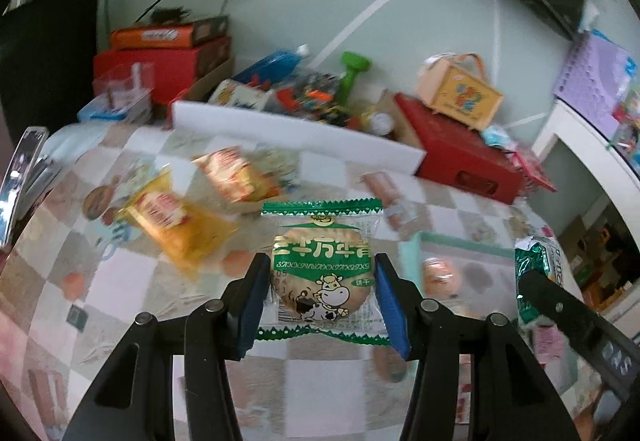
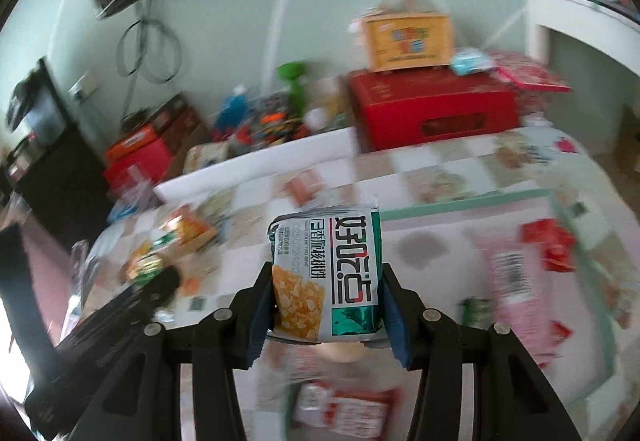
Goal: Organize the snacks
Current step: 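Carry the bun pack and biscuit pack over the tray, then open both grippers to drop the two packs into the tray, then move both open grippers back to the remaining snacks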
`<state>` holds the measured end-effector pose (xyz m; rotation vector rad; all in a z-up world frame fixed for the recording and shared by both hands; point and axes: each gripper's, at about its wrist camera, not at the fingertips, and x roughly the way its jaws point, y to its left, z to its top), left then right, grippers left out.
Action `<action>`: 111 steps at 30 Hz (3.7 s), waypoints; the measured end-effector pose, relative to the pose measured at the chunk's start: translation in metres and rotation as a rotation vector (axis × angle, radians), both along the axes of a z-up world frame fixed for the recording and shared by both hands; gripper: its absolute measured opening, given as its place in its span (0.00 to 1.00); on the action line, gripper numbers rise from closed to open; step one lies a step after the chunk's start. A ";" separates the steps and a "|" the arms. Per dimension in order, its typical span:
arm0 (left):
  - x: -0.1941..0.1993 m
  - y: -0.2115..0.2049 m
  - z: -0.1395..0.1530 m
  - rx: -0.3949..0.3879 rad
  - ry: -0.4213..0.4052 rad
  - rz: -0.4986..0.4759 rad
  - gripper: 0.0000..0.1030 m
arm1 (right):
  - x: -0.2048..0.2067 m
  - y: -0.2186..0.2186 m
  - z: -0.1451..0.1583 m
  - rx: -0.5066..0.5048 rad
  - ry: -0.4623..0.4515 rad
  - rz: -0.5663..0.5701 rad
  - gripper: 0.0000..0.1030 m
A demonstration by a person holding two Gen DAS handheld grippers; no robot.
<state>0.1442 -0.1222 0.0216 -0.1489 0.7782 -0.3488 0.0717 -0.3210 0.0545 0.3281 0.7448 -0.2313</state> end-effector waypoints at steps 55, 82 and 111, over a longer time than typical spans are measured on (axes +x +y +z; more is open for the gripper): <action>-0.031 -0.123 -0.008 0.203 -0.029 -0.249 0.70 | -0.037 -0.091 -0.024 0.078 0.096 -0.254 0.66; 0.010 -0.035 -0.035 0.282 0.092 0.144 1.00 | -0.002 -0.034 -0.028 -0.054 0.156 -0.109 1.00; 0.033 0.036 -0.009 0.261 0.025 0.312 1.00 | 0.027 0.017 -0.014 -0.111 0.085 0.009 1.00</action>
